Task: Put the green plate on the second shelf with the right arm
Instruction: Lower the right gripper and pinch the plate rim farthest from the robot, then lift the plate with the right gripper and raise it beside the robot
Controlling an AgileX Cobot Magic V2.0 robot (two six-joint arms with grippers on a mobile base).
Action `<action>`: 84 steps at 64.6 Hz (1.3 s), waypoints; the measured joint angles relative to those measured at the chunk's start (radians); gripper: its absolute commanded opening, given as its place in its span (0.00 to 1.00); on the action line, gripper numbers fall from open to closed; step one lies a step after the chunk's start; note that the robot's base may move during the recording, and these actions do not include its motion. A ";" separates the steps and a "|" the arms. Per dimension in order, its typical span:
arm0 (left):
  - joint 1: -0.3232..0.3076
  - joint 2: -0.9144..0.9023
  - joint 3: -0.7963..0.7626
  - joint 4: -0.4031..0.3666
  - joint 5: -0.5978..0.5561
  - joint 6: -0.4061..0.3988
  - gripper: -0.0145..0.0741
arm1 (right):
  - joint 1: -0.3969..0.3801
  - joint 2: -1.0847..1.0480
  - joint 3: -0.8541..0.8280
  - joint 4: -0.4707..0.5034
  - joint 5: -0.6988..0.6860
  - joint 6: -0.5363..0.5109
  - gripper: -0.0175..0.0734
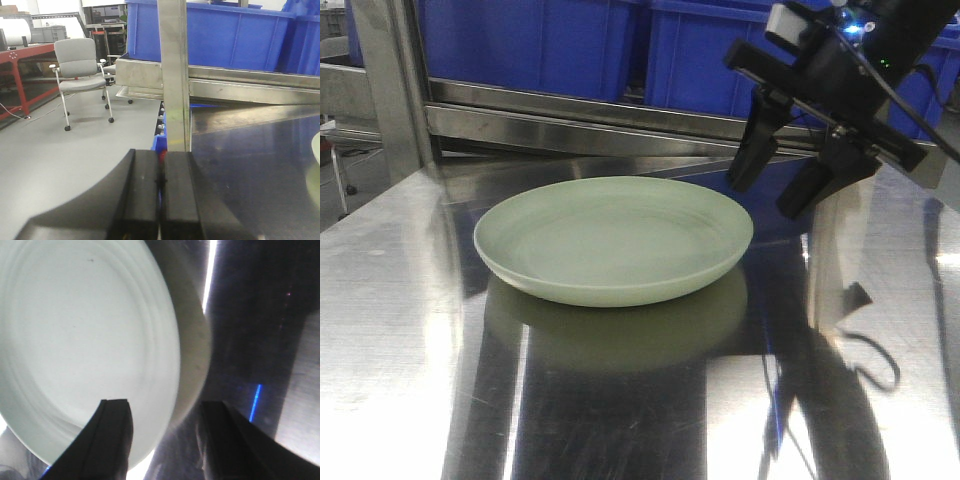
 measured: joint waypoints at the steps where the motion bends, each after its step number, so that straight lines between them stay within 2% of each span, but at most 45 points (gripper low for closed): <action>1: 0.000 0.000 0.000 0.000 0.000 0.000 0.31 | 0.000 0.003 0.000 0.004 0.000 -0.002 0.67; 22: 0.000 0.000 0.000 0.000 0.000 0.000 0.31 | 0.047 0.066 -0.002 0.032 -0.034 -0.006 0.67; 27: 0.000 0.000 0.000 0.000 0.000 0.000 0.31 | 0.050 0.070 -0.002 0.032 -0.041 -0.006 0.63; 33: 0.000 0.000 0.000 0.000 0.000 0.000 0.31 | 0.051 0.070 -0.002 0.032 -0.046 -0.008 0.52; 44: 0.000 0.000 0.000 0.000 0.000 0.000 0.31 | 0.051 0.070 -0.002 0.032 -0.050 -0.008 0.23; 48: 0.000 0.000 0.000 0.000 0.000 0.000 0.31 | 0.051 0.070 -0.002 0.032 -0.053 -0.008 0.26; 84: 0.000 0.000 0.000 0.000 0.000 0.000 0.31 | 0.051 0.020 -0.025 0.014 -0.030 -0.012 0.25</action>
